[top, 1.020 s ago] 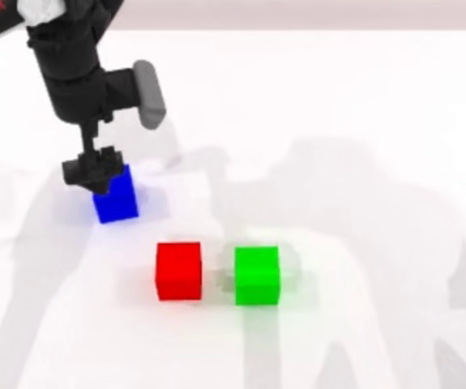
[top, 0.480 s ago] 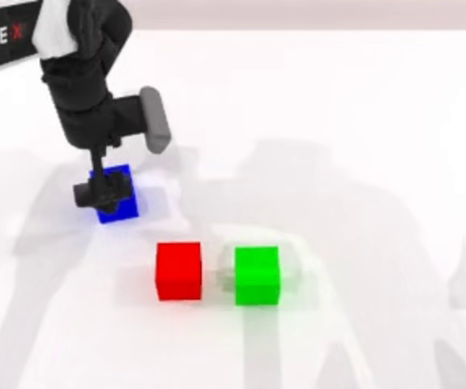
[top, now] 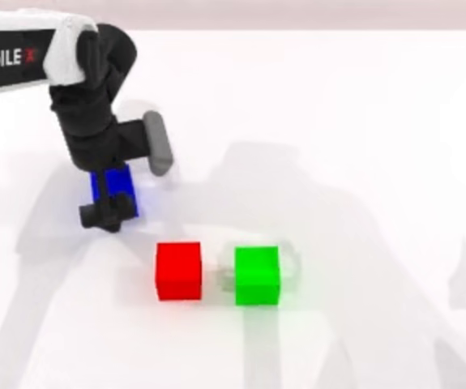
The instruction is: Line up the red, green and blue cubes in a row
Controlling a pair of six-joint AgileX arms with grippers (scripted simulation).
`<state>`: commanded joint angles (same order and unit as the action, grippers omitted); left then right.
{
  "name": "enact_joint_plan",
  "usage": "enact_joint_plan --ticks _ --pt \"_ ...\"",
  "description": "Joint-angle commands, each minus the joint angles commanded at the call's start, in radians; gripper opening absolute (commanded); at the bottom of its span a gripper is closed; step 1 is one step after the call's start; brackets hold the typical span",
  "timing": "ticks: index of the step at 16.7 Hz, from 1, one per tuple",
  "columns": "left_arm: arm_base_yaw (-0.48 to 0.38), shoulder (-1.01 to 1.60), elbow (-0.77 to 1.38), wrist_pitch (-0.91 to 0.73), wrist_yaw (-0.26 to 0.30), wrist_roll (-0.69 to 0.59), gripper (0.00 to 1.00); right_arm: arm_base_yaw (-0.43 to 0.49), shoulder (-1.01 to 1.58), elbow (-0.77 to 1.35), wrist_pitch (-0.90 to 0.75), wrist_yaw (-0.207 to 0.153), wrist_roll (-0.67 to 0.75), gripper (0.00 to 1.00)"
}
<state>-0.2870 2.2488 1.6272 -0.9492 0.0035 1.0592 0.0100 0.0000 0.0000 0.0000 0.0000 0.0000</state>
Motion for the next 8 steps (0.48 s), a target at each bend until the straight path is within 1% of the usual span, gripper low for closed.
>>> enact_joint_plan --ticks 8 --pt "0.0 0.0 0.0 0.0 0.0 0.0 0.4 0.0 0.0 0.0 0.0 0.0 0.0 1.0"
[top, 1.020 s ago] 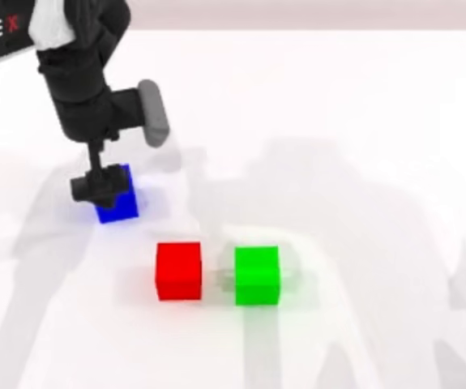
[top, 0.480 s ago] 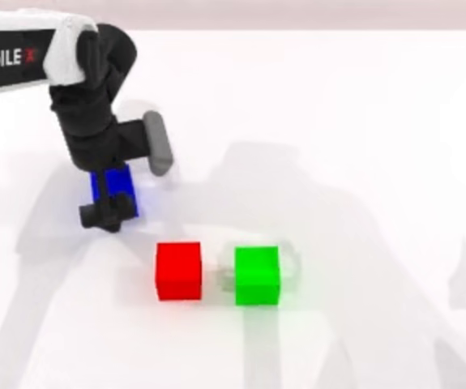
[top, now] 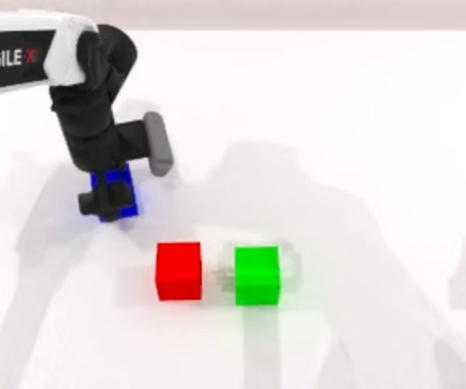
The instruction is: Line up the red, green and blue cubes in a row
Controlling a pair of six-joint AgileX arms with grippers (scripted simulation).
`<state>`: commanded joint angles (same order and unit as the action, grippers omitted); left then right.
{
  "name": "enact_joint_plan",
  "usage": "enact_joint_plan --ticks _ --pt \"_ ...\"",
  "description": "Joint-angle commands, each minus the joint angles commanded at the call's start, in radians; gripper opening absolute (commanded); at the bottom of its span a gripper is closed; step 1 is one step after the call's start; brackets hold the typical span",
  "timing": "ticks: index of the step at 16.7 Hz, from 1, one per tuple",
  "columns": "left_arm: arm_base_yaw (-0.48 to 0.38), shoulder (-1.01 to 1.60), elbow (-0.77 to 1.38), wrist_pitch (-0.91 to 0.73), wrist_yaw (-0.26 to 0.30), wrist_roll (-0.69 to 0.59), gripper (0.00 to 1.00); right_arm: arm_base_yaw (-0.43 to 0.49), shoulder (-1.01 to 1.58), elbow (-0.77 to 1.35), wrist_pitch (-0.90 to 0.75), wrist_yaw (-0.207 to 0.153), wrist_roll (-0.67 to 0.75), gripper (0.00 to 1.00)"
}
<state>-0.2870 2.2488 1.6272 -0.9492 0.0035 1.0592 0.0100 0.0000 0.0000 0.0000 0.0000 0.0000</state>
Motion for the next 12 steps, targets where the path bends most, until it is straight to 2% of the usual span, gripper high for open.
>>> enact_joint_plan --ticks 5,12 --pt "0.0 0.0 0.0 0.0 0.0 0.0 0.02 0.0 0.0 0.0 0.0 0.0 0.0 1.0" --pt "0.0 0.0 0.0 0.0 0.0 0.0 0.0 0.0 0.0 0.0 0.0 0.0 0.0 1.0"
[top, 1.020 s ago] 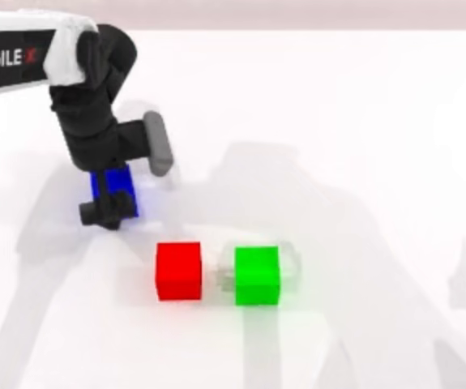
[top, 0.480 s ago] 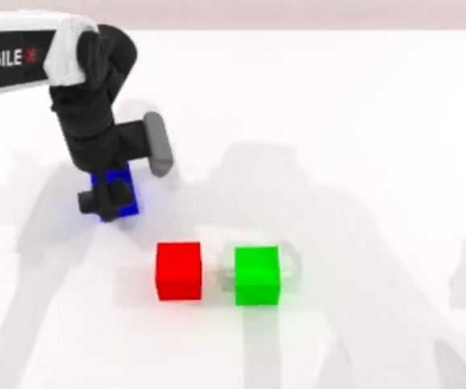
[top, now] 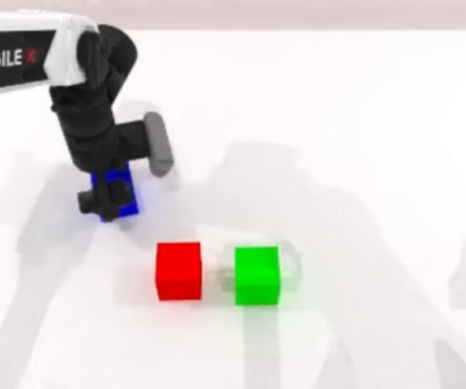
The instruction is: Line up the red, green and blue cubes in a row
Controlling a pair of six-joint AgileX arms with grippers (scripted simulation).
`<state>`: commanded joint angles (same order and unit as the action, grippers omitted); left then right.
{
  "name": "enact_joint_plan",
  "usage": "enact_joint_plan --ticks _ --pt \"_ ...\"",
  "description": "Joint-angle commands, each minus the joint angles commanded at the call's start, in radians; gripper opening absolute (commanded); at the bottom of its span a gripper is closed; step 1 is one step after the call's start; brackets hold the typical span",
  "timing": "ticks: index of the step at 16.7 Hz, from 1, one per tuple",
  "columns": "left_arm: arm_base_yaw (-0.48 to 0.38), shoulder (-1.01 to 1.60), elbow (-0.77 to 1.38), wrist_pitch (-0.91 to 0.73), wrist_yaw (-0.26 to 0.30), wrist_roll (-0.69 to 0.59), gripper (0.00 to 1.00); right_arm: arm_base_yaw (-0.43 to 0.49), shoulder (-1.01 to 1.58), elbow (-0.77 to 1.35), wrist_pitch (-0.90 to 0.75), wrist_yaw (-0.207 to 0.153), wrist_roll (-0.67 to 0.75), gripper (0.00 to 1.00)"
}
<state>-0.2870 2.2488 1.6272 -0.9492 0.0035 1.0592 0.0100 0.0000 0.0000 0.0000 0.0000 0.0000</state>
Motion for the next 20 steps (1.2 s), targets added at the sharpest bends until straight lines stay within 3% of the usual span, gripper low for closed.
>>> enact_joint_plan --ticks 4,11,16,20 --pt "0.001 -0.007 0.015 -0.02 0.001 0.002 0.0 0.0 0.0 0.0 0.0 0.0 0.0 1.0" --pt "0.019 -0.073 0.161 -0.237 0.0 -0.001 0.0 0.0 0.0 0.0 0.0 0.0 0.0 1.0" --pt "0.012 -0.072 0.166 -0.24 -0.001 -0.001 0.0 0.0 0.0 0.0 0.0 0.0 0.0 1.0" --pt "-0.099 -0.029 0.251 -0.282 0.0 -0.065 0.0 0.0 0.0 0.0 0.0 0.0 0.0 1.0"
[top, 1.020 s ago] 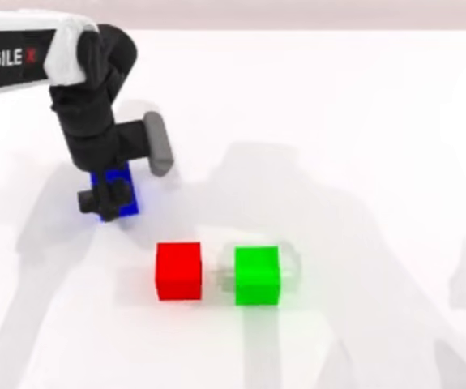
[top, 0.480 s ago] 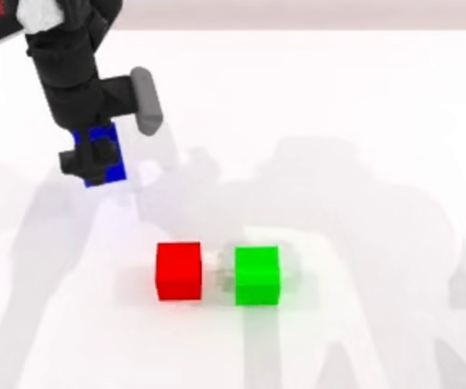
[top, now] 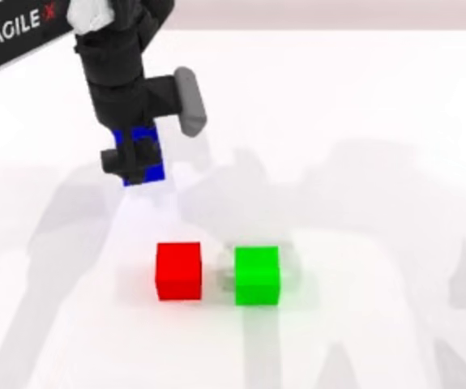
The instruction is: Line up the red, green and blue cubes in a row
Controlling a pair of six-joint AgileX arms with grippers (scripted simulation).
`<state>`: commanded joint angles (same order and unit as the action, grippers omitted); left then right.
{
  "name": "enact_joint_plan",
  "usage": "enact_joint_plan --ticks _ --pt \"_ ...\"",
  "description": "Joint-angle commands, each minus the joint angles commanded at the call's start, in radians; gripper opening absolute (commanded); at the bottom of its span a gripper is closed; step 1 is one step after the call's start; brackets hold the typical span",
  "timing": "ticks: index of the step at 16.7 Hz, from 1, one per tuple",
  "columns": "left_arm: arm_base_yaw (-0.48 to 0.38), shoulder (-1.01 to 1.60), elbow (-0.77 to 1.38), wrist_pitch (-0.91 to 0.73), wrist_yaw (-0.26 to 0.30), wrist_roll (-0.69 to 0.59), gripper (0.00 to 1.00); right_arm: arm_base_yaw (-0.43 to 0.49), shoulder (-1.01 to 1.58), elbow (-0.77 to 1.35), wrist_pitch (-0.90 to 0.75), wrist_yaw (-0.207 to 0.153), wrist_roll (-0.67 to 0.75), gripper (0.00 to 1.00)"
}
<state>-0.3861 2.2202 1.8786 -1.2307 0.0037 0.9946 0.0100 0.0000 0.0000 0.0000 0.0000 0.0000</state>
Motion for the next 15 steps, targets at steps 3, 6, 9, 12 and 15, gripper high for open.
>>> enact_joint_plan --ticks 3,6,9,12,15 --pt "-0.162 0.056 0.108 -0.057 0.001 -0.095 0.0 0.0 0.0 0.0 0.0 0.0 0.0 1.0" --pt "-0.35 0.114 0.223 -0.119 0.004 -0.2 0.0 0.0 0.0 0.0 0.0 0.0 0.0 1.0" --pt "-0.484 0.15 0.311 -0.161 0.004 -0.286 0.0 0.0 0.0 0.0 0.0 0.0 0.0 1.0" --pt "-0.524 0.161 0.342 -0.174 0.004 -0.317 0.0 0.0 0.0 0.0 0.0 0.0 0.0 1.0" --pt "-0.521 0.156 0.339 -0.172 0.005 -0.314 0.0 0.0 0.0 0.0 0.0 0.0 0.0 1.0"
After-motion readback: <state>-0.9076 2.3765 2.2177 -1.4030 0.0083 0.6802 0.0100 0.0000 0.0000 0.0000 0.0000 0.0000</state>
